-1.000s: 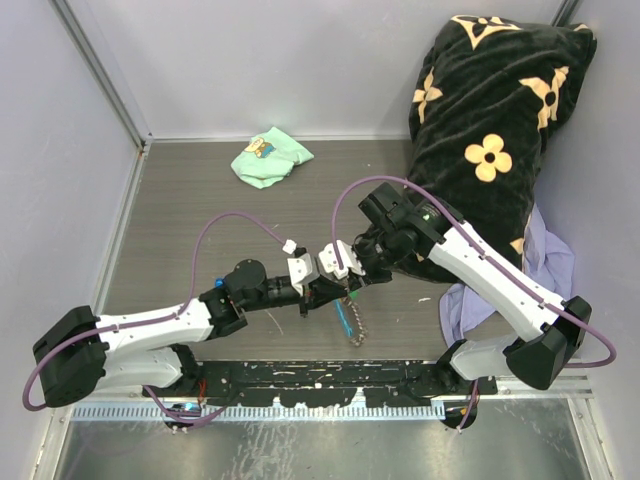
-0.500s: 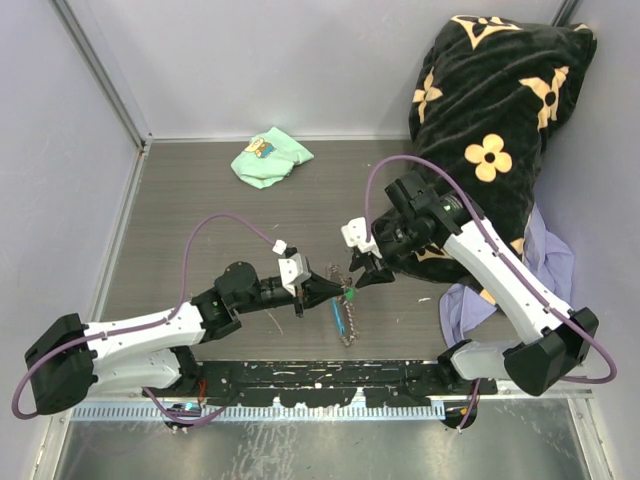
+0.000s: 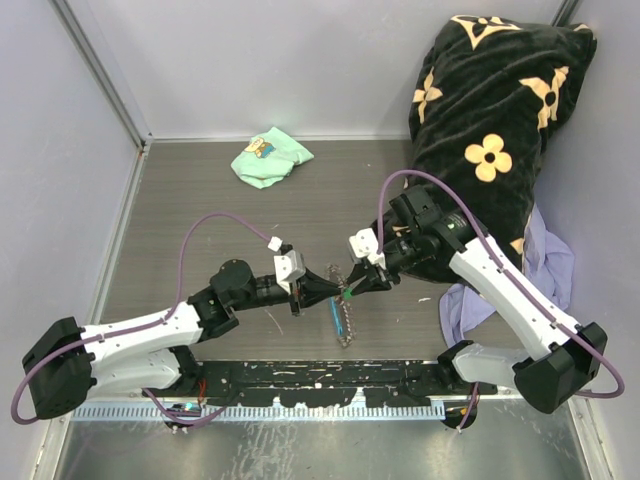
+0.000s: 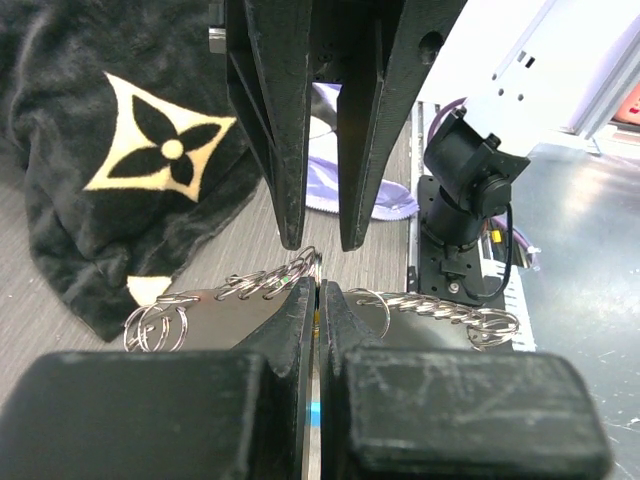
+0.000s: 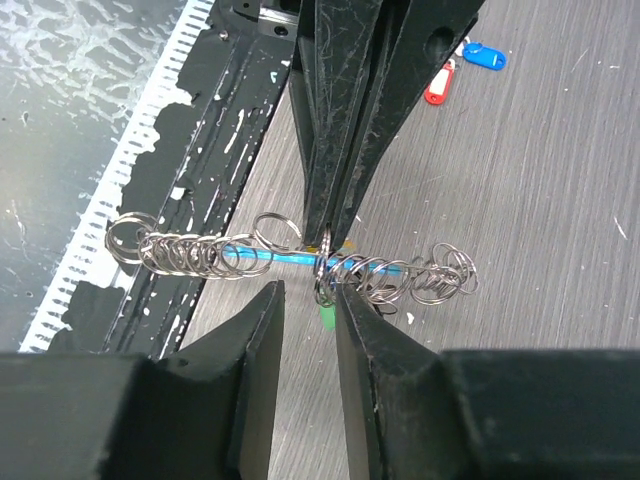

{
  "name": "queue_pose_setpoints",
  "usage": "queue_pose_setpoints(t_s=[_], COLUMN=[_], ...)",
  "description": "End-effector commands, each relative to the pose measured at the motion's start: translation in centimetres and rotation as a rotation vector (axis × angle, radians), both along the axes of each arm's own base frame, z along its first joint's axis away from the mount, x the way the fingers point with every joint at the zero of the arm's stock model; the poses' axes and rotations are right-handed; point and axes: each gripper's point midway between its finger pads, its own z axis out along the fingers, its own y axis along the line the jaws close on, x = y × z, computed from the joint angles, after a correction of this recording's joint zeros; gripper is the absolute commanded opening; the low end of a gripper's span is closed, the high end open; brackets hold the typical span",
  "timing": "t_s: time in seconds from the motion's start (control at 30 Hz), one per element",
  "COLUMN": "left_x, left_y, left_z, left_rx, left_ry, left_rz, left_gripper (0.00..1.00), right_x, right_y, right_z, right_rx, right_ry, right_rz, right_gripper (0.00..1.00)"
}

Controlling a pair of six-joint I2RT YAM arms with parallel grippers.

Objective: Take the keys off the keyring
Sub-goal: Remove the key from the keyring.

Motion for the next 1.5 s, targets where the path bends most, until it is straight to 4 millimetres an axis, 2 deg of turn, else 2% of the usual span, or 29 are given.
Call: queue_pose_setpoints(t_s=[0.0, 0.17, 0.47, 0.57, 0.73, 0.87, 0.93, 1.03, 1.1, 1.27, 1.47], left_x=[-0.6, -0.6, -0.4, -0.3, -0.1, 0.3, 0.9, 2.2, 3.1, 4.8, 4.5], left_y=[0.2, 0.3, 0.4, 0.5, 0.5, 0.6, 0.7, 1.1, 1.5, 2.9, 2.7], left_z=[4.8, 5.2, 5.7, 5.7, 5.8, 6.2, 6.8, 6.5, 6.0, 5.0, 4.7], left_rx=[-0.150, -0.166, -0.184, -0.186, -0.195, -0.229, -0.275, -0.314, -0.321, -0.373, -0.373], left_ry=[-0.047, -0.037, -0.029, -0.023, -0.015, 0.031, 0.063, 0.116, 0.142, 0.216, 0.194], left_rz=[-0.029, -0.019, -0.008, -0.001, 0.010, 0.041, 0.073, 0.148, 0.210, 0.333, 0.309], left_gripper=[0.00, 0.00, 0.00, 0.00, 0.00, 0.00, 0.00, 0.00, 0.00, 0.00, 0.00], right_x=[0.2, 0.4, 0.5, 0.6, 0.4, 0.7, 0.9, 0.4, 1.1, 4.4, 4.1], right_y=[0.6, 0.5, 0.5, 0.5, 0.5, 0.3, 0.4, 1.2, 1.5, 2.7, 3.0], right_z=[2.0, 1.9, 0.8, 0.7, 1.2, 1.5, 0.7, -2.0, -2.7, -1.5, -0.2], right_rx=[0.085, 0.085, 0.052, 0.048, 0.057, 0.055, 0.046, 0.024, 0.009, 0.040, 0.077], right_ry=[-0.069, -0.086, -0.105, -0.117, -0.134, -0.178, -0.189, -0.191, -0.224, -0.240, -0.197], right_rz=[0.003, -0.001, -0.007, -0.008, -0.001, -0.013, -0.024, -0.027, -0.089, -0.273, -0.283], right_gripper=[0.32, 0.28, 0.26, 0.21, 0.01, 0.01, 0.01, 0.01, 0.01, 0.01, 0.01])
